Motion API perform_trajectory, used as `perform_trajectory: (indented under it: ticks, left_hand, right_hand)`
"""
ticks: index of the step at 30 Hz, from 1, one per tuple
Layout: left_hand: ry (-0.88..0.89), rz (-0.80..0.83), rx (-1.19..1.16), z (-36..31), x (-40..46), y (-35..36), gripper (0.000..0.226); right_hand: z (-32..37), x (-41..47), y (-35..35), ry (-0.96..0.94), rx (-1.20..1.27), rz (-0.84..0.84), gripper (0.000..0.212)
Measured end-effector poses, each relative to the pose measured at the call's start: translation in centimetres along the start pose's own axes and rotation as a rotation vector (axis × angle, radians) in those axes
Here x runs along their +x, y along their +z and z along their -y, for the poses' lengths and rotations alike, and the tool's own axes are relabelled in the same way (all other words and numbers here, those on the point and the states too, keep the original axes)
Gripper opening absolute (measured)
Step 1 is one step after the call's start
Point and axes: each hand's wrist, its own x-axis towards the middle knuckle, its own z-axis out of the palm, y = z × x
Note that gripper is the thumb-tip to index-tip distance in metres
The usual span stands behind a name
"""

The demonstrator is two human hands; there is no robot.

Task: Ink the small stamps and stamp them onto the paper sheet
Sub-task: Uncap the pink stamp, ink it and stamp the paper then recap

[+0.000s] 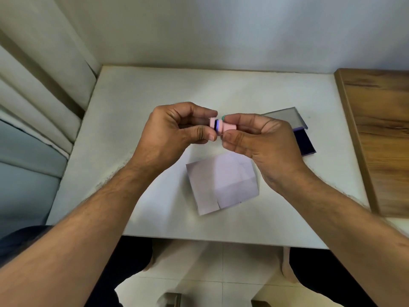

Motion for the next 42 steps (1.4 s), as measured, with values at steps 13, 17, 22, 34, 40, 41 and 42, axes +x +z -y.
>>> perform_trajectory:
  ticks: [13,17,22,34,40,41,42]
  left_hand:
    - [-0.229,-0.209,0.319,2.4,1.3,-3.8,0.030]
    - [-0.244,-0.274,0.453,2.8,1.2,-3.5,0.017]
    - [-0.198,-0.228,0.663,4.0,0.7,-3.1,0.019]
    - [0.033,-0.135,1.058,5.5,0.5,-2.3,0.025]
    - [-0.014,-0.121,1.009,5.7,0.7,-2.0,0.033]
    - [-0.018,-0.111,1.002,5.7,0.6,-1.9,0.034]
    - [-0.026,-0.103,0.992,5.6,0.6,-1.8,0.037]
  right_hand:
    - [-0.2,0.7,-0.8,-0.005,0.090,-0.106,0.018]
    - [-0.4,0.8,-0.8,0.004,0.082,-0.117,0.018]
    - [-0.5,0.7,-0.7,0.018,0.079,-0.116,0.017]
    - [-0.4,0.2,0.0,0.262,0.510,0.024,0.022]
    - [-0.4,-0.1,0.2,0.291,0.528,0.063,0.023]
    - [-0.5,-0.1,0.3,0.293,0.527,0.060,0.023]
    - [-0.5,-0.1,0.3,0.297,0.530,0.055,0.023]
